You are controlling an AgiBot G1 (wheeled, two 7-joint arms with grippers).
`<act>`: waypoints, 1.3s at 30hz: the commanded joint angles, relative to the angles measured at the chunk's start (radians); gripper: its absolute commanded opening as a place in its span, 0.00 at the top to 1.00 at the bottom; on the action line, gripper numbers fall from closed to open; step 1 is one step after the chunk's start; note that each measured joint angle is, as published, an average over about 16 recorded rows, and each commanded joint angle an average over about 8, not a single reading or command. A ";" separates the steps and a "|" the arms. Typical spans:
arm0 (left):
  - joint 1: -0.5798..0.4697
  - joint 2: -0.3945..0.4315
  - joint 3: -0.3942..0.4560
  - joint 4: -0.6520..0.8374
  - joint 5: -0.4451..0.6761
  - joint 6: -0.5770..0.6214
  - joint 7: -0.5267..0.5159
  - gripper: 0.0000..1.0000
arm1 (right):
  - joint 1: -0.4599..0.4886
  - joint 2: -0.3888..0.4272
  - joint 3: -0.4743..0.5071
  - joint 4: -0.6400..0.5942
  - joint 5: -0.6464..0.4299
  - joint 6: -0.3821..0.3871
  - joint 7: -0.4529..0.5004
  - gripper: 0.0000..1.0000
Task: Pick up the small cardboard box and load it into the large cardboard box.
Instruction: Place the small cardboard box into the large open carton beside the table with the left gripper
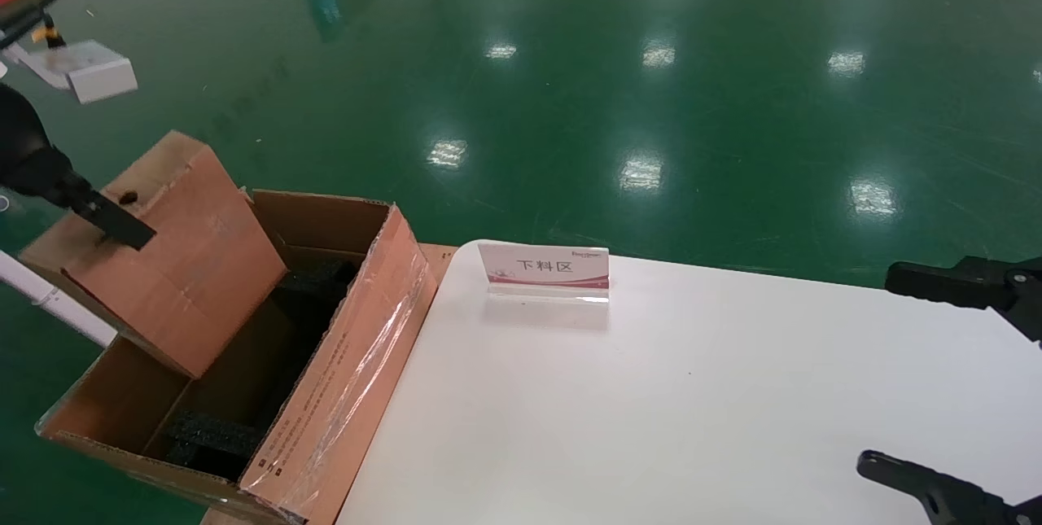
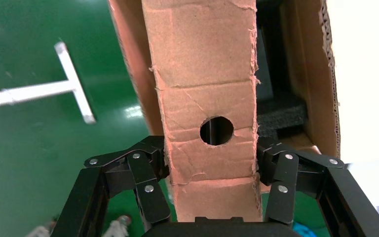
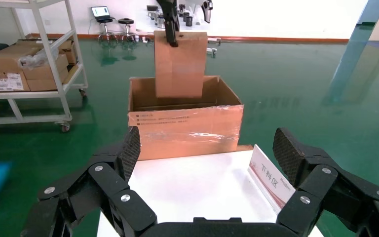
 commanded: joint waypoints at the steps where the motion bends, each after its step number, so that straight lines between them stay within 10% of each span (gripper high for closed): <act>1: 0.011 -0.001 0.035 0.010 -0.028 -0.003 -0.009 1.00 | 0.000 0.000 0.000 0.000 0.000 0.000 0.000 0.00; 39: 0.230 -0.004 0.123 0.014 -0.015 -0.194 -0.188 1.00 | 0.000 0.001 -0.002 0.000 0.002 0.001 -0.001 0.00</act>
